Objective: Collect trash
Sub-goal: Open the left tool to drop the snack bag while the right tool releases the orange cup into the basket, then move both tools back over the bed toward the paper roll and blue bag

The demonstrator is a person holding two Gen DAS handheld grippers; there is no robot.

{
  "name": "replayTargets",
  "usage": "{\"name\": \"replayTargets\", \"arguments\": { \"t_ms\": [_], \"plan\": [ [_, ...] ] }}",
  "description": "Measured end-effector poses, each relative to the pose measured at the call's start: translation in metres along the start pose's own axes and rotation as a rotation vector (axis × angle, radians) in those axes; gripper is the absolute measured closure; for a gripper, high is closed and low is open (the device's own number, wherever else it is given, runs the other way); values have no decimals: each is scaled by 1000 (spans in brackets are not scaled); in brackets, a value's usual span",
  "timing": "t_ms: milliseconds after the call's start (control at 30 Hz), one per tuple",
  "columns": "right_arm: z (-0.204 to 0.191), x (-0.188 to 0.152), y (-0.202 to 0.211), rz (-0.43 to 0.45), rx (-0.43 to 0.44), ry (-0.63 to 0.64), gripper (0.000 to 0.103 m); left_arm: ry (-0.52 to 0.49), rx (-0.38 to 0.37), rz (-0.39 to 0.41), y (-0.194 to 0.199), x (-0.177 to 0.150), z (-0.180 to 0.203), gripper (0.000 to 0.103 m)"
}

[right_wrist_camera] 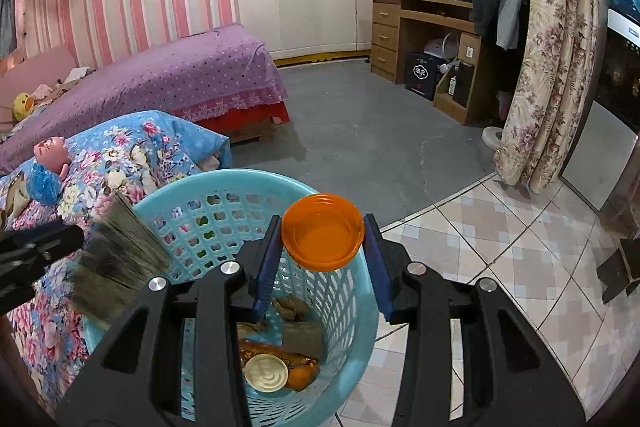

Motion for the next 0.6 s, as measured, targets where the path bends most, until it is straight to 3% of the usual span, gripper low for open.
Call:
{"name": "replayTargets", "arguments": {
  "t_ms": [100, 200, 333, 500, 567, 600],
  "plan": [
    [0, 0, -1, -2, 1, -5, 62, -32, -5, 13, 5, 5, 1, 31],
    [-1, 0, -1, 0, 5, -9, 62, -52, 24, 33, 13, 9, -6, 19],
    [-11, 3, 0, 9, 25, -16, 62, -52, 75, 72, 28, 14, -28, 10],
    [-34, 4, 0, 11, 44, 15, 62, -9, 122, 89, 41, 16, -62, 7],
    [-41, 5, 1, 14, 48, 14, 58, 6, 137, 91, 46, 13, -74, 7],
    [-44, 5, 1, 18, 49, 9, 50, 10, 147, 93, 49, 12, -80, 7]
  ]
}}
Point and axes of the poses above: each gripper's, at about its wrist camera, not at the fingertips, and y roughly against the way its jaws point, z to its right, x to its top, the point moved 9 cm from there along -y, roughly the way its jaws point, and after that the axes turned 6 degrees about -y, right-handed, at the moved point
